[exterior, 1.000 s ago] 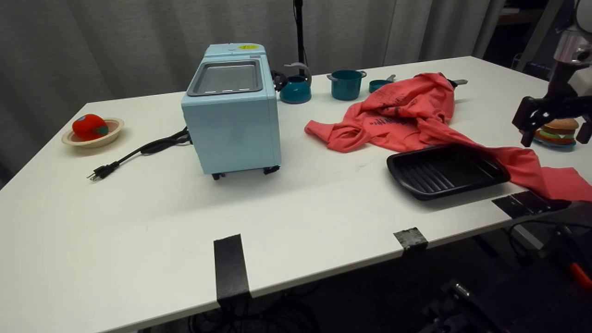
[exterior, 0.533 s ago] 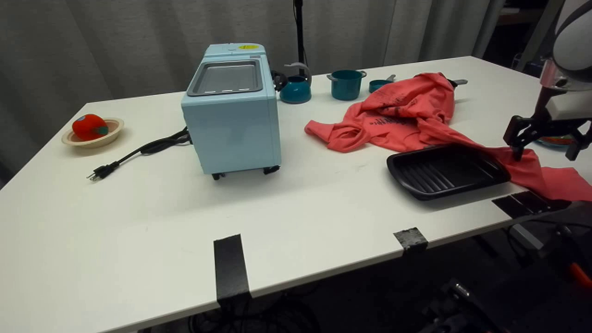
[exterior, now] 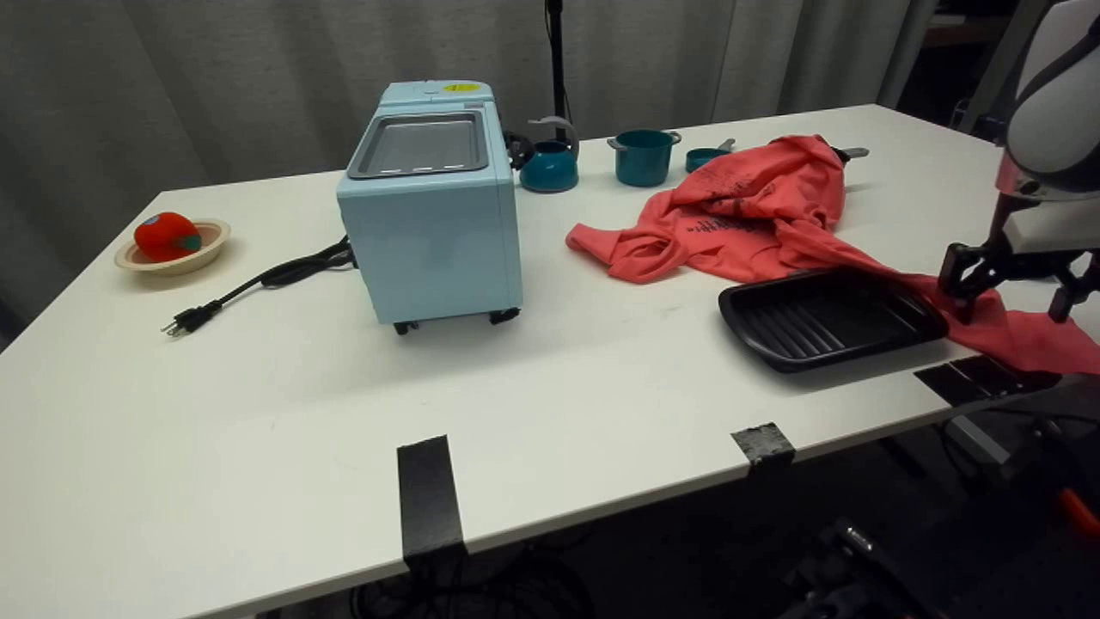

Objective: Completely fold the red cloth

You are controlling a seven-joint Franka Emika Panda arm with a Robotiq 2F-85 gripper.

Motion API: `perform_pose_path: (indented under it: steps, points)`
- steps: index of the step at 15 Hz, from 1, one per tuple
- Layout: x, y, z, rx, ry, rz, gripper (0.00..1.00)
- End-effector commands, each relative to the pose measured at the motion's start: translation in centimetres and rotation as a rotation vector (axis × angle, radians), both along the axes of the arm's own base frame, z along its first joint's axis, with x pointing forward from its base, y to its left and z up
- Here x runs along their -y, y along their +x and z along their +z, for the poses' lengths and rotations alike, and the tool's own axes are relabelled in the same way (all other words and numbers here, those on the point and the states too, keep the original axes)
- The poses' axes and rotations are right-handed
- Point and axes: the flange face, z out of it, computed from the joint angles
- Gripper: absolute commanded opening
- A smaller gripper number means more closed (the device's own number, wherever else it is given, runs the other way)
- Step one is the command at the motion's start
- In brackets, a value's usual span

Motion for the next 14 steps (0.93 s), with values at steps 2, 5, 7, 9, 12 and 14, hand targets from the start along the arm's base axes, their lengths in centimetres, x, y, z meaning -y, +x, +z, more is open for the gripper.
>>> perform_pose_path:
  steps: [2,5,7,9,12,14]
  points:
    - [-0.4,0.4,-1.4,0.01,-0.005,-0.024,0.53]
    - [-0.9,0.7,-1.4,0.018,0.002,-0.029,0.31]
    - [-1.1,0.9,-1.2,0.021,0.005,-0.034,0.15]
    - [-0.8,1.2,-0.3,0.031,-0.001,-0.044,0.02]
    - [-0.1,2.3,1.4,0.048,-0.019,-0.039,0.01]
    - [0.0,3.6,3.2,0.072,-0.035,-0.024,0.02]
